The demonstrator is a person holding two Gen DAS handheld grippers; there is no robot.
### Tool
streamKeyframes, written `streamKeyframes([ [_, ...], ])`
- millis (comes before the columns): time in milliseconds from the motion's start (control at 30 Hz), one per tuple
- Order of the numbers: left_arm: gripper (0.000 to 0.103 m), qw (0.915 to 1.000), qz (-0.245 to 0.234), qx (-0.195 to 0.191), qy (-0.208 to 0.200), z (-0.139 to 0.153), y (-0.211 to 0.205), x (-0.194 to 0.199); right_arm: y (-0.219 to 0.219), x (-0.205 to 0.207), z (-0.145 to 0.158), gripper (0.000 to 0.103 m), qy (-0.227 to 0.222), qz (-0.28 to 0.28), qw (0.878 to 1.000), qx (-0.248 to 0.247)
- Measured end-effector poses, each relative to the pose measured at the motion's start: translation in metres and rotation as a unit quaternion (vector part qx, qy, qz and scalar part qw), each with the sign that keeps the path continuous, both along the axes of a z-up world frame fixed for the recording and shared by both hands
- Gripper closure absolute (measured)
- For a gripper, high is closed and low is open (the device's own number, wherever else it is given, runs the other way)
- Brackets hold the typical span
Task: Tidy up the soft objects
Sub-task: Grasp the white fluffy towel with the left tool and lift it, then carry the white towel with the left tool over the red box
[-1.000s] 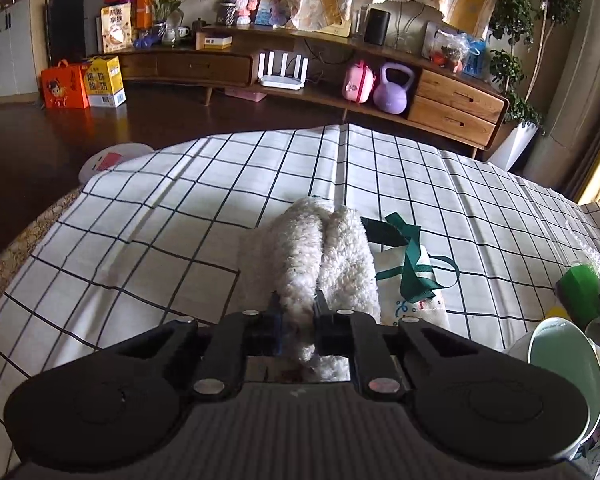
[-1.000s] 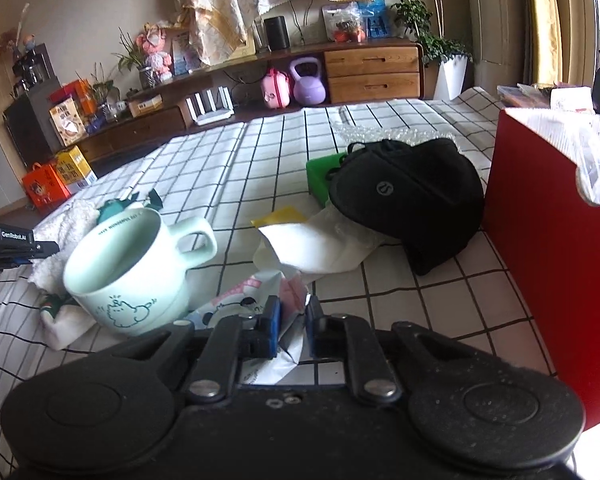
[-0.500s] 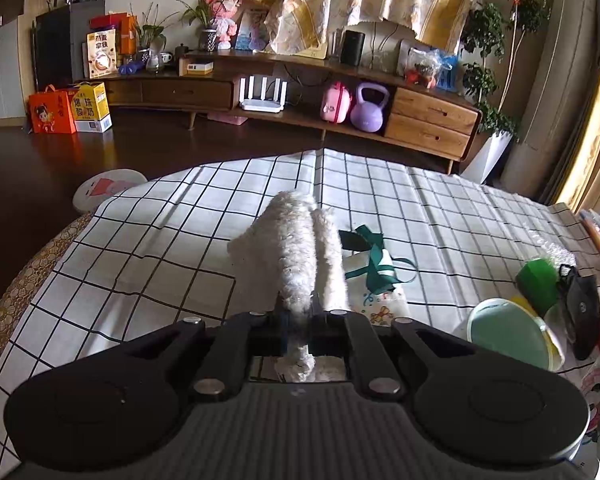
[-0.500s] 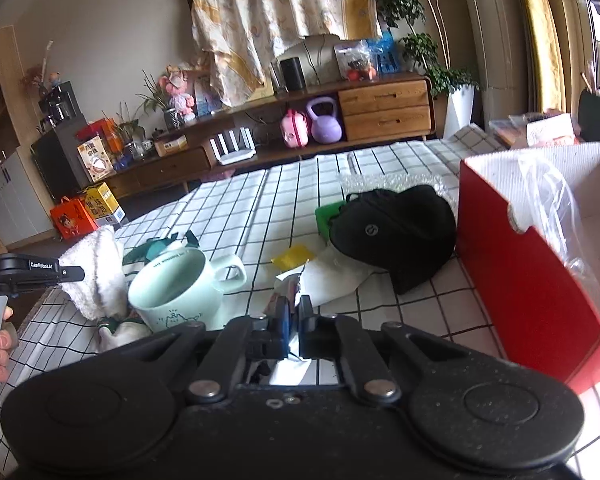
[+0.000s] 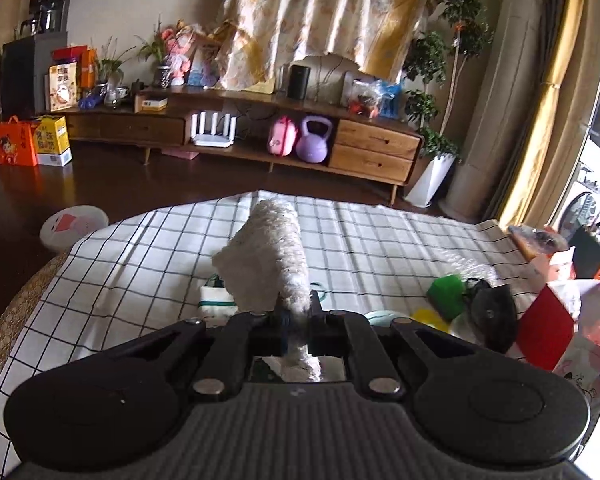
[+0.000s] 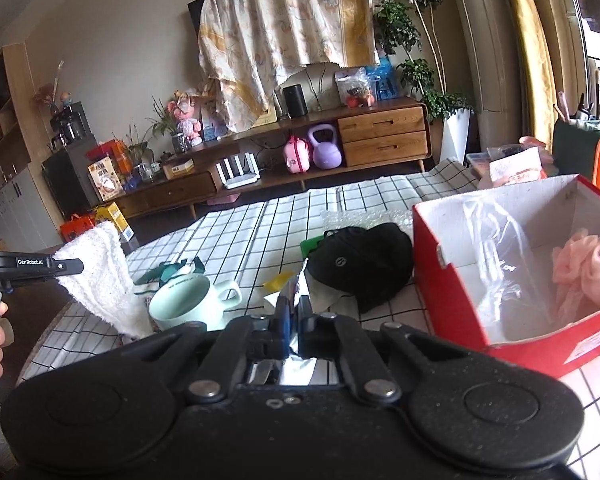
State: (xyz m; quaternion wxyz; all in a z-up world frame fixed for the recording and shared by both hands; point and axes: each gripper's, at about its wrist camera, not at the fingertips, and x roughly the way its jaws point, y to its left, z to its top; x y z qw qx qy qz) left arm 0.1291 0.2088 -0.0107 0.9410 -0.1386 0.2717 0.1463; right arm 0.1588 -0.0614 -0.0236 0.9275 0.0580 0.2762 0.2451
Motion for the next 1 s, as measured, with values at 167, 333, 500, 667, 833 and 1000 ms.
streamKeyframes([
  [167, 0.096, 0.9994, -0.03, -0.009, -0.017, 0.025, -0.024, -0.004, -0.026, -0.005, 0.02, 0.1, -0.006, -0.007, 1.0, 0.012],
  [333, 0.096, 0.9969, -0.065, -0.002, -0.044, 0.053, -0.057, -0.001, -0.052, -0.008, 0.038, 0.1, -0.017, -0.016, 0.999, 0.024],
  [500, 0.096, 0.9923, -0.109, -0.001, -0.06, 0.075, -0.096, 0.012, -0.078, -0.002, 0.055, 0.1, -0.036, -0.033, 0.998, 0.029],
  [667, 0.096, 0.9858, -0.152, -0.003, -0.072, 0.093, -0.139, 0.03, -0.105, 0.007, 0.069, 0.1, -0.05, -0.05, 0.997, 0.026],
  [833, 0.096, 0.9774, -0.195, 0.006, -0.08, 0.105, -0.186, 0.049, -0.131, 0.017, 0.077, 0.1, -0.065, -0.067, 0.995, 0.023],
  [1000, 0.096, 0.9681, -0.236, 0.011, -0.082, 0.108, -0.232, 0.07, -0.158, 0.03, 0.082, 0.1, -0.075, -0.095, 0.992, 0.021],
])
